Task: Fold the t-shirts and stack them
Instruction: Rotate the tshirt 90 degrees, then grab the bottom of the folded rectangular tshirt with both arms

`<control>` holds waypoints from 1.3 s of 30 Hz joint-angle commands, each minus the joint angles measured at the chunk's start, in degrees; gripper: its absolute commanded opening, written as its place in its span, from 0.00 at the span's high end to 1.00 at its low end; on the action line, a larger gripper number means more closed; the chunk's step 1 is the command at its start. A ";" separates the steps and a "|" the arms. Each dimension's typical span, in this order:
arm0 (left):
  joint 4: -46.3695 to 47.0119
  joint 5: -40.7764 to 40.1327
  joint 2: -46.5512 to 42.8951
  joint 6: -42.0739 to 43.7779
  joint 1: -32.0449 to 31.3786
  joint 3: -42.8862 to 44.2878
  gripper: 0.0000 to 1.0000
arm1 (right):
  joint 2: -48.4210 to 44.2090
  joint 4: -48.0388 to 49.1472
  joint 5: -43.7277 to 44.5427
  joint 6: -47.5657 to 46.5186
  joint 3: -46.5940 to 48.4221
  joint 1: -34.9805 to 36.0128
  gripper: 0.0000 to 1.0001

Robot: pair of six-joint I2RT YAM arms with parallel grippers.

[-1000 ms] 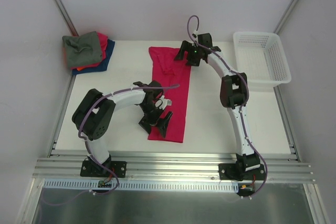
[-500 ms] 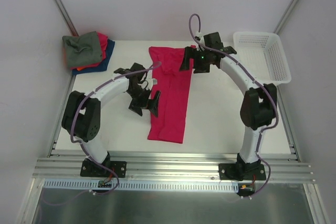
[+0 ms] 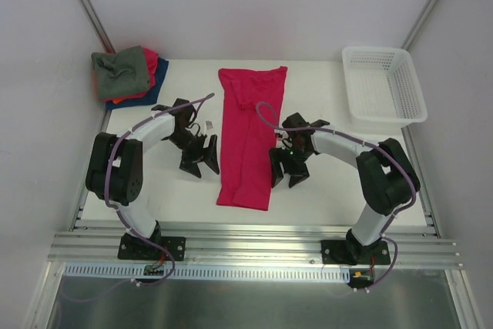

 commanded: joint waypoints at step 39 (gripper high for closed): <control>26.85 -11.81 -20.12 -12.11 -4.68 -27.92 0.36 | -12.65 10.46 34.00 14.27 -9.41 19.49 0.38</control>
